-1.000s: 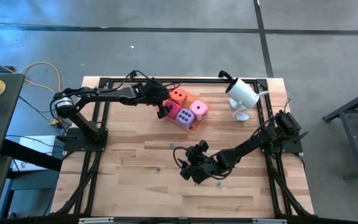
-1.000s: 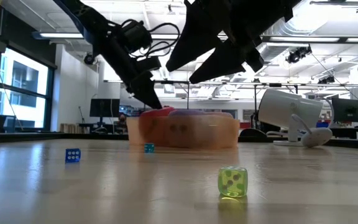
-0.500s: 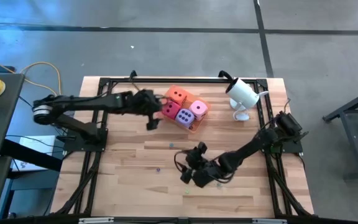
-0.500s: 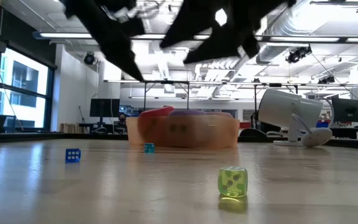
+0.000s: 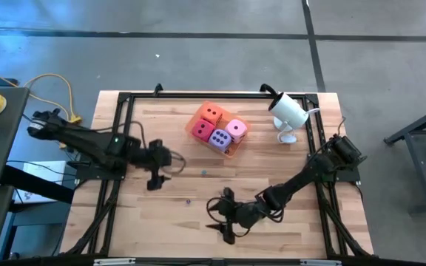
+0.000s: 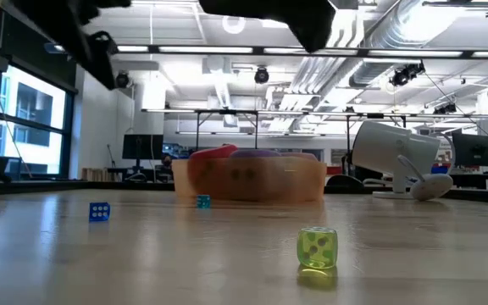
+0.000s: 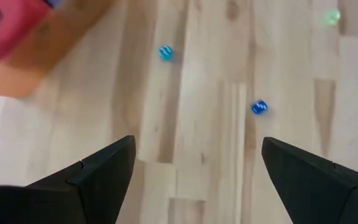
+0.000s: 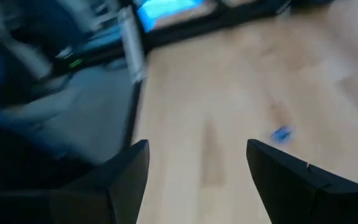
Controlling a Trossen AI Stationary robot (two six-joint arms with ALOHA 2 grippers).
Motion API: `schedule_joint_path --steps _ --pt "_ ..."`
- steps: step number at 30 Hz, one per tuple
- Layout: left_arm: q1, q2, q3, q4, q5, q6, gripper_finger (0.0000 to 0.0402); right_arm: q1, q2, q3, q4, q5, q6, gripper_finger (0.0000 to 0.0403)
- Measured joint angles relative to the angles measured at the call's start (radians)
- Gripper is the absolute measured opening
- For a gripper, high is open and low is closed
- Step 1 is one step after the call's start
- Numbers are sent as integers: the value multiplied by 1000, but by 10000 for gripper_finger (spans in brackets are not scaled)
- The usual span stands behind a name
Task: Pick & Place Dice
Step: Put the small blue die into the orange bin
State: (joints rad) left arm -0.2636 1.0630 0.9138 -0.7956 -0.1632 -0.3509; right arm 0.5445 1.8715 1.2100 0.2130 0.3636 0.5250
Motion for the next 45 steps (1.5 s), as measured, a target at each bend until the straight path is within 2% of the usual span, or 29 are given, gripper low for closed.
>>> schedule_joint_path --steps 3,7,10,14,17,22,26,34,41,45 --pt "-86 0 -28 8 -36 -42 340 -5 -43 -2 -79 -180 122 258" --pt "-156 0 -58 21 -57 -73 340 10 -115 3 -179 -405 407 258" --pt "-184 0 -79 46 -74 -76 340 52 -123 1 -257 -476 626 258" --pt "-208 0 -97 74 -79 -77 340 133 -120 1 -394 -443 902 258" --pt "-218 0 -119 122 -78 -75 340 197 -107 0 -522 -346 1066 258" --pt "-215 0 -173 282 -78 -10 340 242 -102 -1 -721 -182 1128 258" --pt "-201 0 -186 325 -78 13 340 242 -101 -1 -832 -39 1150 258" --pt "-190 0 -186 325 -77 23 340 243 -82 -1 -1029 -93 1411 258" --pt "-190 1 -186 329 -77 36 340 243 -23 0 -956 -85 1323 258" --pt "-190 1 -186 340 -77 37 340 236 15 0 -987 -86 1376 258"
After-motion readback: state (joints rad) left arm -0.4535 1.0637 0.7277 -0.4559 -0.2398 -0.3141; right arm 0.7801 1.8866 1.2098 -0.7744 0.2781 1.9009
